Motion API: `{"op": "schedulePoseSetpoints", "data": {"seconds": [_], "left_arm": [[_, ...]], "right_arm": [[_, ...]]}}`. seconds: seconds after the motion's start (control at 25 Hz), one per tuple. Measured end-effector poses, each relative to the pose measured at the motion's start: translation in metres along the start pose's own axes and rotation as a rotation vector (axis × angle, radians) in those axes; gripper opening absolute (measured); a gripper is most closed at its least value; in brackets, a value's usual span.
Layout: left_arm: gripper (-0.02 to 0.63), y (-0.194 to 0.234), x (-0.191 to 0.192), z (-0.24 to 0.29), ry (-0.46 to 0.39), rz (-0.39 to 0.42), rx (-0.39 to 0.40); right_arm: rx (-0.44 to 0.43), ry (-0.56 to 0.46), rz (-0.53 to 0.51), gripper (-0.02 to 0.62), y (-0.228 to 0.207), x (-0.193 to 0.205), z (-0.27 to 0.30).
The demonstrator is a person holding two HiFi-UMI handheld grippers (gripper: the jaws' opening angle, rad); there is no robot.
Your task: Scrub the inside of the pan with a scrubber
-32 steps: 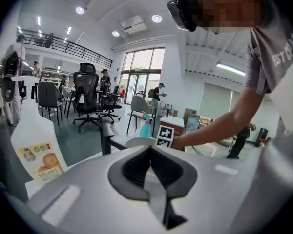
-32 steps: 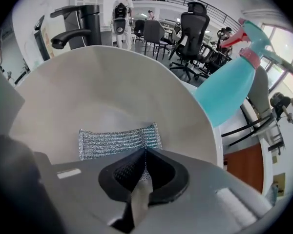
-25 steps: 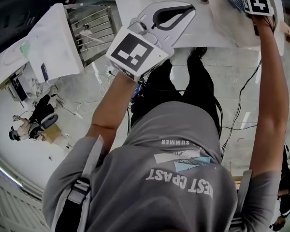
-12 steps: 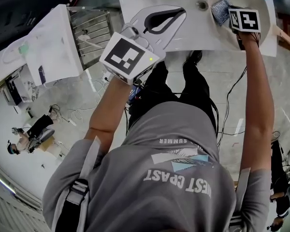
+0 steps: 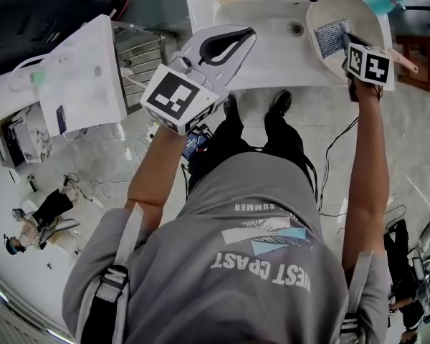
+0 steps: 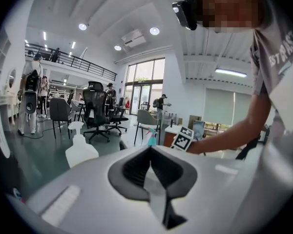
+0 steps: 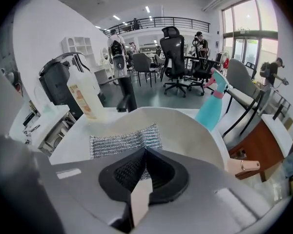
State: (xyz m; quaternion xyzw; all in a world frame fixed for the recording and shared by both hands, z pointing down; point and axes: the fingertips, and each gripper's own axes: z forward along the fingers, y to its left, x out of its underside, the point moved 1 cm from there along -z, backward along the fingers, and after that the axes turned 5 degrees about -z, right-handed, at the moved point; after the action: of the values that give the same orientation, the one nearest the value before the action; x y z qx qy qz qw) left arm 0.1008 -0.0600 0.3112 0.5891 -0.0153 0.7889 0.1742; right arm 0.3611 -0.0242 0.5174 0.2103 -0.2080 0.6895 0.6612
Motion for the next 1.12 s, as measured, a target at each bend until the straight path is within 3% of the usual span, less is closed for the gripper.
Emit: {"op": "schedulePoseSetpoints", "data": {"seconds": [0.24, 0.68, 1.12], "left_arm": [[0.002, 0.008, -0.013, -0.037, -0.035, 0.017, -0.026], [0.002, 0.024, -0.017, -0.114, -0.08, 0.023, -0.089], [0.002, 0.056, -0.001, -0.181, -0.108, 0.0, -0.173]], "right_arm": [[0.04, -0.072, -0.005, 0.011, 0.015, -0.026, -0.041], [0.02, -0.152, -0.033, 0.011, 0.087, -0.055, -0.087], [-0.088, -0.137, -0.144, 0.011, 0.194, -0.066, -0.081]]}}
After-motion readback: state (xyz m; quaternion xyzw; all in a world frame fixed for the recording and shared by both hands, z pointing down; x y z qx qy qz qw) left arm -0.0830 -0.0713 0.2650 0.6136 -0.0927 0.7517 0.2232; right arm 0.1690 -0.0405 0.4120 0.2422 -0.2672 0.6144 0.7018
